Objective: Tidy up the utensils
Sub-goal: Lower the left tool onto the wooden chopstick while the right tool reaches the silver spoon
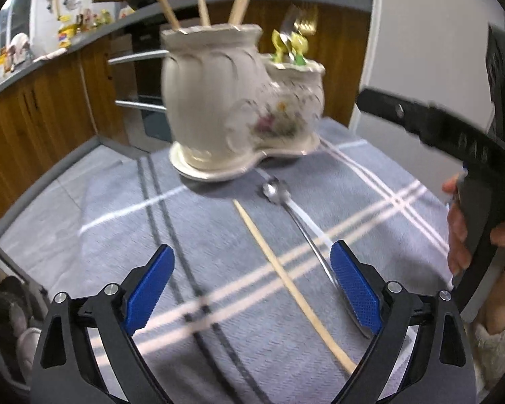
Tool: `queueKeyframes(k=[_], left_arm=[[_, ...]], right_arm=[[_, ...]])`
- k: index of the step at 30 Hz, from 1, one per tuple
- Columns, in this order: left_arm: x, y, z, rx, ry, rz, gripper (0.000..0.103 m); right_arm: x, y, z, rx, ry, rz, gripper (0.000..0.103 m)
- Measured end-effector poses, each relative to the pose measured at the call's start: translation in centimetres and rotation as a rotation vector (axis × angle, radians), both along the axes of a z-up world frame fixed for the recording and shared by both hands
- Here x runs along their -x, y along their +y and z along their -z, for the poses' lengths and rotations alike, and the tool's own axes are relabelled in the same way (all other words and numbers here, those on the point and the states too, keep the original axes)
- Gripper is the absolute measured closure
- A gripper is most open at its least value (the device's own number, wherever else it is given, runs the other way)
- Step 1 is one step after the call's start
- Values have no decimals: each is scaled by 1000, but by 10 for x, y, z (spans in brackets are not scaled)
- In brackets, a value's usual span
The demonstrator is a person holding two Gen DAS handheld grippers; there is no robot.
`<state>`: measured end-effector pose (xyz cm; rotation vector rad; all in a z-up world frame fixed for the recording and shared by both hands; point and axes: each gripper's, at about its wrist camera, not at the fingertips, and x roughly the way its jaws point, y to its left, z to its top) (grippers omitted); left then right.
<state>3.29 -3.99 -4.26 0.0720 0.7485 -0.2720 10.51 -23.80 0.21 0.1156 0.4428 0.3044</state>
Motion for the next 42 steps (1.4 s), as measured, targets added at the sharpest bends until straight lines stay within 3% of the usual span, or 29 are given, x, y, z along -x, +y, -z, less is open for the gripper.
queueKeyframes(k=[8,12,13,16,21,29,34,40,42], left_arm=[[-8,-15,20,-58,90,23,55],[-7,-19,22,-79,87,37,65],[-6,-19,22,-82,85,40,74],[-8,-13,22,-89,84,45,89],[-13,1,19,-52,109,54,94],[-14,16,14,-94,85,31,97],[-14,22,13,-76,90,36,97],[-16,24,14,-56,112,36,97],[-17,24,15,-57,121,40,97]], right_arm=[[1,4,0,18,20,-16,5],[-1,8,3,27,63,-44,5],[-2,9,4,27,74,-52,5],[-6,14,10,35,130,-90,5],[-9,30,22,85,225,-171,14],[-7,67,43,148,355,-313,55],[-9,84,49,212,385,-321,78],[-10,94,56,284,390,-299,94],[-10,97,57,305,395,-318,95]])
